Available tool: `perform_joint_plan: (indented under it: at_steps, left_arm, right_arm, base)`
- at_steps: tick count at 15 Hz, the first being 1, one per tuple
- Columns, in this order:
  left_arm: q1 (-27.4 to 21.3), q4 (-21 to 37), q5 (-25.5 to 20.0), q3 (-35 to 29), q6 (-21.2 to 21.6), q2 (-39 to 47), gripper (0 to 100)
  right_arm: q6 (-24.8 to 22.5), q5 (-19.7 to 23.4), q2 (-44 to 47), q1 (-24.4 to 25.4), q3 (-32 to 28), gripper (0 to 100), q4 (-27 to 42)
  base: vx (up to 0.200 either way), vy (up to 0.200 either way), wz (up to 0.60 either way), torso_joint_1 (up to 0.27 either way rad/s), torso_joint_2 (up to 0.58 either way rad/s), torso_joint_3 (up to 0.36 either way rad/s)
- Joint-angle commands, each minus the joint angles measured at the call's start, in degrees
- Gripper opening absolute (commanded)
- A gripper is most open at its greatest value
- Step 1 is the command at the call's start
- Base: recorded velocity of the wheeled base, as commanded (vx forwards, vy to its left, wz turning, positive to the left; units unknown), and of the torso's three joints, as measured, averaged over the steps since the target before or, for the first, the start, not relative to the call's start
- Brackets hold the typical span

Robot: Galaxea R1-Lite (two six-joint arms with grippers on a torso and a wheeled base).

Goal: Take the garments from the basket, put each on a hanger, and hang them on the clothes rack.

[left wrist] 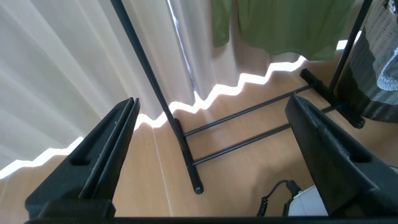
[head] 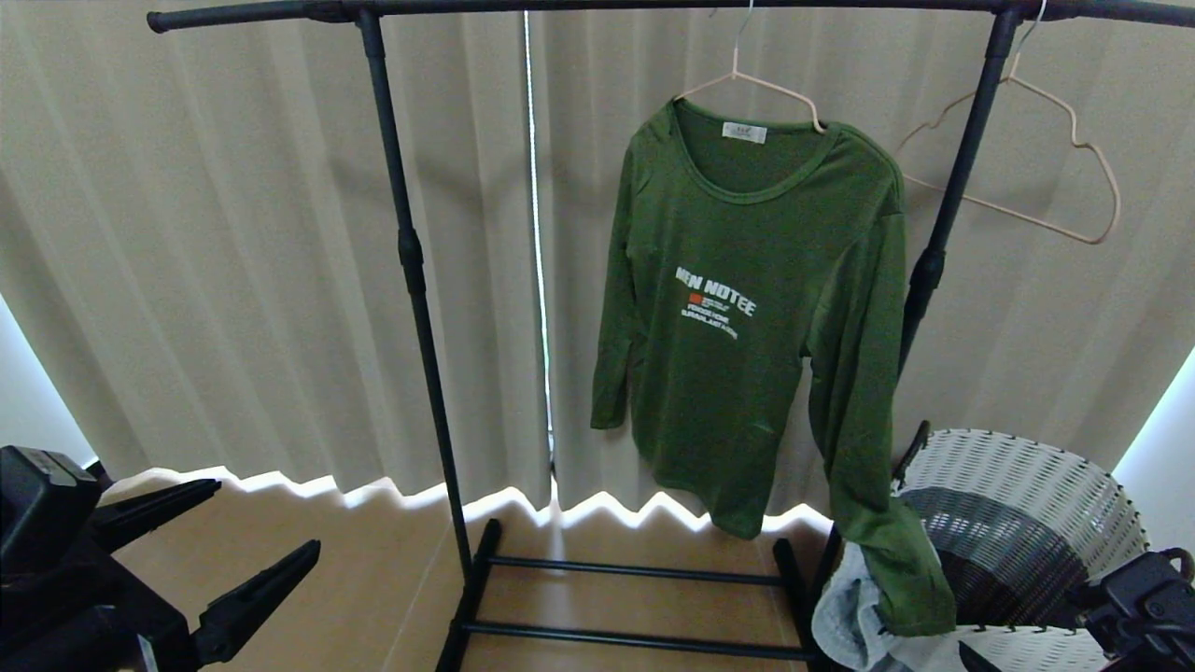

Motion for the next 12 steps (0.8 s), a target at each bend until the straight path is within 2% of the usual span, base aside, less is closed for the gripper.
perform_joint_plan:
  at_steps: [1,7,12]
  left_arm:
    - [0.0,0.0,0.0,0.0,0.1,0.0,100]
    - [0.1,0.0,0.0,0.0,0.1,-0.6,100]
    - [0.2,0.0,0.0,-0.2,0.4,-0.8,100]
  right_arm:
    - [-0.2,0.0,0.0,0.0,0.0,100,-0.1]
    - [-0.3,-0.1,0.5,-0.1,-0.5,100,0.0]
    - [-0.1,-0.2,5.1,-0.1,-2.3,100,-0.5]
  base:
    - [0.000,0.000,0.00,0.000,0.00,0.000]
    - [0.000,0.000,0.00,0.000,0.00,0.000]
    - [0.000,0.000,0.00,0.000,0.00,0.000]
